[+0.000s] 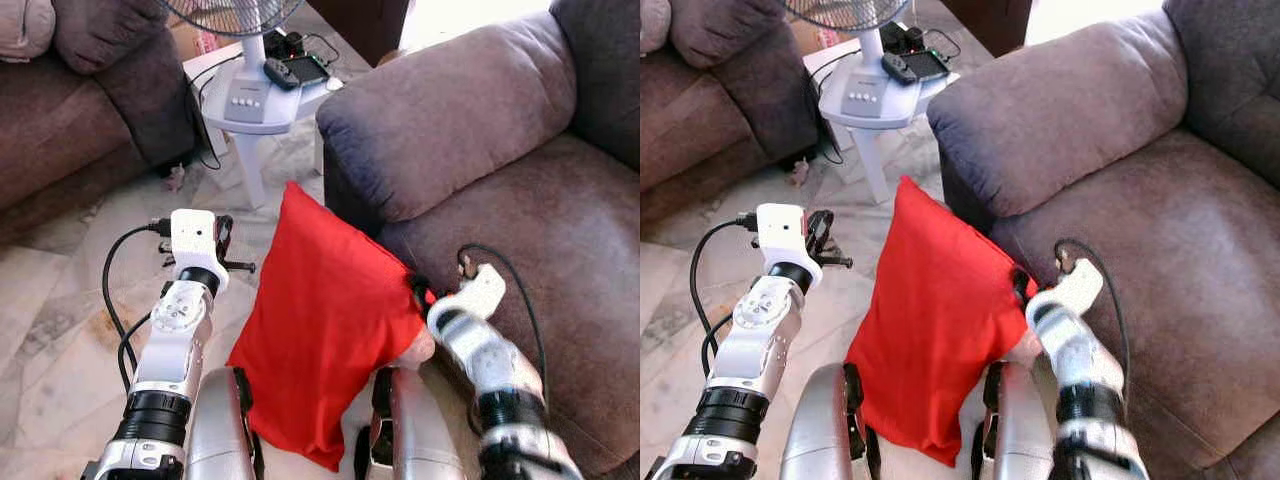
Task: Move the pillow to the sofa from floor
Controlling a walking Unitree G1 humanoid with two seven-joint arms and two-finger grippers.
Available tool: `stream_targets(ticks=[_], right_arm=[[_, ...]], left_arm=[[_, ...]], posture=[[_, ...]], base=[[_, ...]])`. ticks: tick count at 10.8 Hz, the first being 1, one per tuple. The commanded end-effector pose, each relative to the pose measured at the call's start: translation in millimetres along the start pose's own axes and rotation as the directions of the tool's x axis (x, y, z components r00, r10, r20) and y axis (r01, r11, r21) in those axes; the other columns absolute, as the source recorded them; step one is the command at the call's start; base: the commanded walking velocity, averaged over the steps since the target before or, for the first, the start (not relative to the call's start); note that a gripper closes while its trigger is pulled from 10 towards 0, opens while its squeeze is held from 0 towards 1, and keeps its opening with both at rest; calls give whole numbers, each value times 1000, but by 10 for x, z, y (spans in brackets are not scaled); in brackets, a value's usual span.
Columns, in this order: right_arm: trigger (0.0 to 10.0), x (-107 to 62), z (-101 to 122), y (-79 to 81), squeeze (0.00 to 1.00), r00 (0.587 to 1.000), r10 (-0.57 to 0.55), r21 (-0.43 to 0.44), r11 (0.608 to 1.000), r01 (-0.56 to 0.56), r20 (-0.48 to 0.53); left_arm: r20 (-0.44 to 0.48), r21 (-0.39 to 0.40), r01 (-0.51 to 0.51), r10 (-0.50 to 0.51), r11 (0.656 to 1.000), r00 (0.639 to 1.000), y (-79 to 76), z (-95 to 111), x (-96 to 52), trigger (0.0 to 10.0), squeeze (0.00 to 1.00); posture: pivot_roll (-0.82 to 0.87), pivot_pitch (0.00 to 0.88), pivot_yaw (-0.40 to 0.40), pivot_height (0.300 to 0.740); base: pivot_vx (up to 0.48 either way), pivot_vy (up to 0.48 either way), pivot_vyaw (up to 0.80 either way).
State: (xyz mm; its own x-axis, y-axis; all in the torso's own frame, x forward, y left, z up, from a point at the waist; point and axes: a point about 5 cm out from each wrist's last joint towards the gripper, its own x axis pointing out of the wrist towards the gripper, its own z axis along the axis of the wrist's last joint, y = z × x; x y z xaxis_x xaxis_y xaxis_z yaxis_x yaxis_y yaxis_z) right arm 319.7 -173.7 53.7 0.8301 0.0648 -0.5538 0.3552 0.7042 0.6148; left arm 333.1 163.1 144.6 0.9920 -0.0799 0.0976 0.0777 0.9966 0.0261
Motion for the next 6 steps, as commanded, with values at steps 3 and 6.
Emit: stream_targets(ticks=[3,6], right_arm=[[10000,-39,17,-188,0,992,-123,8,992,122,4],[10000,-43,0,-97,0,995,-100,166,981,101,-13]], left_arm=[[-10,-1,13,-13,1000,1000,-12,-15,-20,10000,0],[-8,-2,11,-11,1000,1000,-16,-11,-12,10000,0]], posture=[[65,220,-30,577],[66,218,-31,577]], base=[[0,0,0],[0,0,0]])
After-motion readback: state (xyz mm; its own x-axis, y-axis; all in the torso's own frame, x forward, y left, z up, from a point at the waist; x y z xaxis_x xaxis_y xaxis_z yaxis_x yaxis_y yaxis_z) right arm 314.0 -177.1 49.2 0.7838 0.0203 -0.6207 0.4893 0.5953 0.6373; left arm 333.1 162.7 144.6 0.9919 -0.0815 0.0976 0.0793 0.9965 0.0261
